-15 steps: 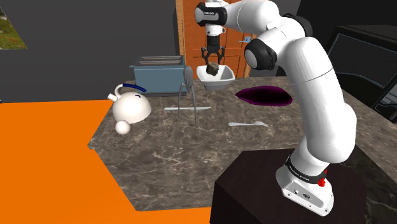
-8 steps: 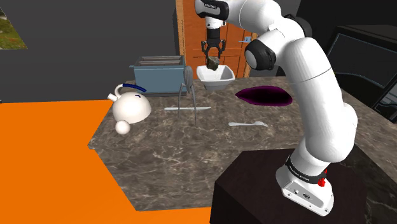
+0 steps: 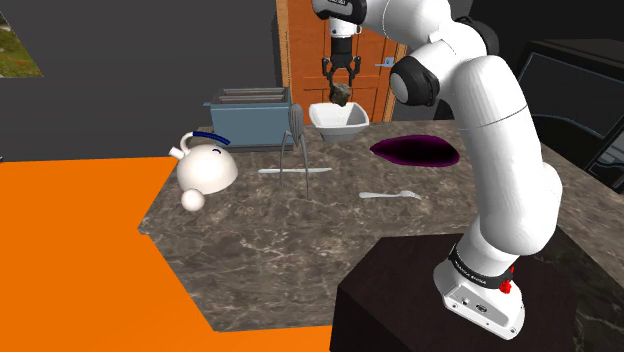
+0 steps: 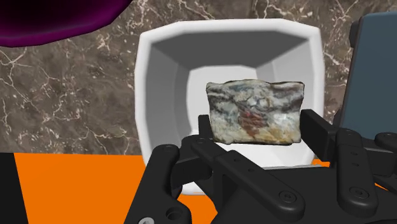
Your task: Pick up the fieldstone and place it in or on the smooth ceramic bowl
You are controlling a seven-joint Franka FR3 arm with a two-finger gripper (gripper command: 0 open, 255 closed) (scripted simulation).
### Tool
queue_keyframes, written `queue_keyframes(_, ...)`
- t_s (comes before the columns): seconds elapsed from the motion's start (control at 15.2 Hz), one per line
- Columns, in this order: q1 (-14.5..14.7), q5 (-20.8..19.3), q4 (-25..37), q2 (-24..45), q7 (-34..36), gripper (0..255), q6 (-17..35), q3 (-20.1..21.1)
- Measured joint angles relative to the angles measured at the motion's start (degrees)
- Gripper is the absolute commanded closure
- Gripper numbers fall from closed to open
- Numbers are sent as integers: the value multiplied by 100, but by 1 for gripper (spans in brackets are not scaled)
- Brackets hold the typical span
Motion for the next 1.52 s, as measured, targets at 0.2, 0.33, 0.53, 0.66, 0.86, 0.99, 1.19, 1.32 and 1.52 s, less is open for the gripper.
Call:
queue_keyframes(0.2,150,-51,-431,-115,-36,255,288,-32)
queue_keyframes(0.33,231,-69,-677,-158,-53,255,475,-42)
queue_keyframes(0.53,322,-84,-1009,-197,-88,255,750,-51)
queue_keyframes(0.66,367,-82,-1179,-199,-103,255,908,-49)
queue_keyframes(0.86,405,-73,-1402,-189,-143,255,1125,-46)
queue_keyframes(0.99,454,-72,-1560,-200,-149,255,1264,-45)
queue_keyframes(1.19,465,-72,-1610,-203,-157,255,1309,-45)
queue_keyframes(1.32,468,-73,-1617,-206,-157,255,1315,-45)
queue_keyframes(1.52,469,-73,-1621,-208,-157,0,1317,-45)
